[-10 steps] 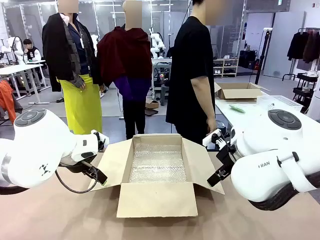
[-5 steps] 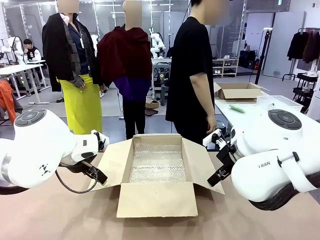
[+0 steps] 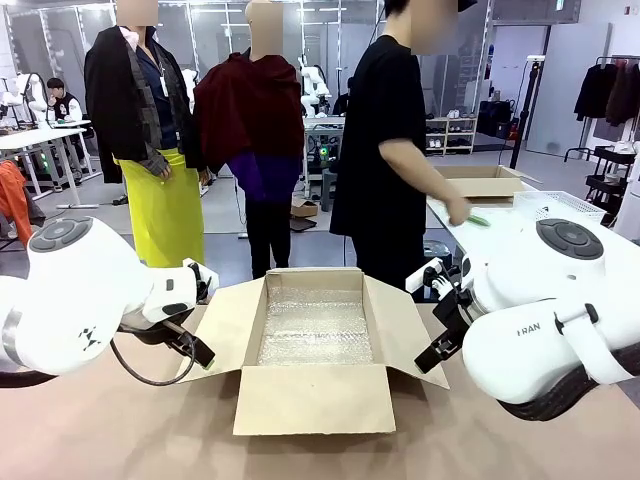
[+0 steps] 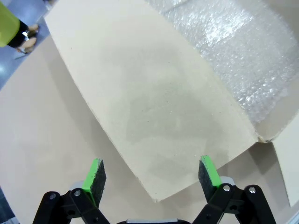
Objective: Pack the glasses set securely to prepare it for shipping.
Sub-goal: Place the Glasses case inside the Package Box.
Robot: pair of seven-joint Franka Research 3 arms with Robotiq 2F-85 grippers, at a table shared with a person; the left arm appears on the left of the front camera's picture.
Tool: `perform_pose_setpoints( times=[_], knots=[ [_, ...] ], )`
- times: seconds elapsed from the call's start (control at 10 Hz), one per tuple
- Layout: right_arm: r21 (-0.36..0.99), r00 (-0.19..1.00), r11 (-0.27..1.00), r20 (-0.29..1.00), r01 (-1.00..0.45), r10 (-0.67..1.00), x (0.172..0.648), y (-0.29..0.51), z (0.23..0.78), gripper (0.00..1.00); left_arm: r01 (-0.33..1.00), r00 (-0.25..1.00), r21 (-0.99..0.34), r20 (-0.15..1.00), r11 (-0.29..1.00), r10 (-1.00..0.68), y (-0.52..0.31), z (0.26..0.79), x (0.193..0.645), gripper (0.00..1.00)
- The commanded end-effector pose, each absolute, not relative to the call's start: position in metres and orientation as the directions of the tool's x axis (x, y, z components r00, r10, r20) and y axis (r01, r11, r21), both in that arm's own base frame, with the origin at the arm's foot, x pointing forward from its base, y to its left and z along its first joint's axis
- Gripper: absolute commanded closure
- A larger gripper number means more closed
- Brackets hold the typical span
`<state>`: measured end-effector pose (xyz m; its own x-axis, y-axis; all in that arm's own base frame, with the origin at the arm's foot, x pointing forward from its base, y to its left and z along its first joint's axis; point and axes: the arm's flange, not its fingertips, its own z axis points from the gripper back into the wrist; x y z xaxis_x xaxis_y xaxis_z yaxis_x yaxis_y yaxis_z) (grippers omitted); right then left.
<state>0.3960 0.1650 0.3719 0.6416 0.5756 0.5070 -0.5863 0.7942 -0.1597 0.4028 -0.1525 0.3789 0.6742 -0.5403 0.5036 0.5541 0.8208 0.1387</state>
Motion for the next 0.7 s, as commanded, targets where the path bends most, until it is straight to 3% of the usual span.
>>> perform_pose_setpoints(
  times=[0.0,0.2,0.3,0.6],
  knots=[
    [-0.191,0.618,0.771,0.495,-0.608,0.61,0.406,0.148,0.393,0.0,0.619,0.645,0.102,0.501,0.779,-0.577,-0.139,0.43,0.375,0.0],
    [-0.233,0.543,0.672,0.436,-0.702,0.718,0.428,0.117,0.426,0.0,0.704,0.621,0.023,0.465,0.709,-0.632,-0.118,0.475,0.348,0.0],
    [-0.258,0.461,0.565,0.368,-0.784,0.807,0.442,0.099,0.438,0.0,0.745,0.607,-0.035,0.448,0.666,-0.656,-0.108,0.494,0.332,0.0],
    [-0.311,0.262,0.324,0.225,-0.893,0.938,0.48,0.056,0.444,0.0,0.822,0.522,-0.055,0.472,0.568,-0.71,-0.08,0.519,0.285,0.0]
  ],
)
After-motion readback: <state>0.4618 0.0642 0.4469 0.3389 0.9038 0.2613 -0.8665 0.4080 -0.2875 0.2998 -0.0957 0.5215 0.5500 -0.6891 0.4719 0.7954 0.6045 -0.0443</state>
